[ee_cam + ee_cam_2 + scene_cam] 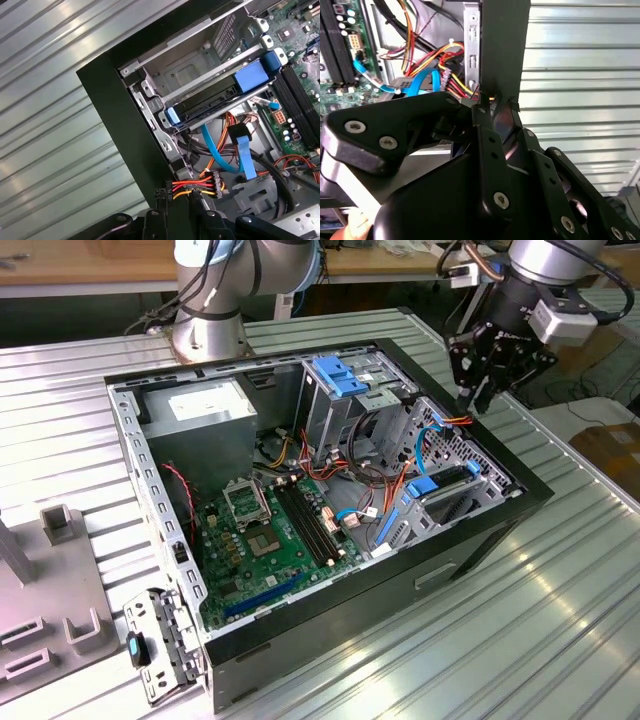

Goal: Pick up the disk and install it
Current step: 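Insert the first disk wire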

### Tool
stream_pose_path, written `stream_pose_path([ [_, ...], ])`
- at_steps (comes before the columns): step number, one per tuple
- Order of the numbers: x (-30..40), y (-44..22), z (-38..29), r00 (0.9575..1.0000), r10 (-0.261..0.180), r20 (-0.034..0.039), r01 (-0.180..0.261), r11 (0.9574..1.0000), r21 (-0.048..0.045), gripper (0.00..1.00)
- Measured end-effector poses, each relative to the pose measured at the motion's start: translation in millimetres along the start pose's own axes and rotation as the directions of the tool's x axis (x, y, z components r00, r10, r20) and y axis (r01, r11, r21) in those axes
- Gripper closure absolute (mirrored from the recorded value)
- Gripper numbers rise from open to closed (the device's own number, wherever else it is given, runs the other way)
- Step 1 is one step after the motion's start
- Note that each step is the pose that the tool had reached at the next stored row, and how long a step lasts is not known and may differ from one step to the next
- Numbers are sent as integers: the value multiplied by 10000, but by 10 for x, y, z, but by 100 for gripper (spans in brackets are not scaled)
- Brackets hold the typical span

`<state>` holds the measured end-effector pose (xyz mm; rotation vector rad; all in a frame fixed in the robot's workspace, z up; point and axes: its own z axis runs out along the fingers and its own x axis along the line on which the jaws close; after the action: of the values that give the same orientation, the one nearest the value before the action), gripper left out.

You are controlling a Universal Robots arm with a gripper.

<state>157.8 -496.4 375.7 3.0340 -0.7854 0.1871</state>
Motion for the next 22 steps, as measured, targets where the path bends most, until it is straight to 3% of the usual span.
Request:
stream_pose_path([
  [1, -1, 1, 6, 10000, -15, -94, 15, 10000, 38, 69],
  [2, -1, 1, 18, 9999, -23, -118, 24, 10000, 51, 69],
  [7, -3, 17, 82, 9996, -260, -121, 261, 9996, 57, 69],
  [9, -5, 18, 88, 9991, -387, -172, 387, 9992, -41, 69],
  [11, -6, 18, 90, 9985, -476, -286, 469, 9986, -263, 69],
  [12, -8, 19, 93, 9983, -495, -317, 485, 9983, -326, 69],
  [22, -25, 26, 111, 9971, -640, -409, 627, 9975, -335, 70],
])
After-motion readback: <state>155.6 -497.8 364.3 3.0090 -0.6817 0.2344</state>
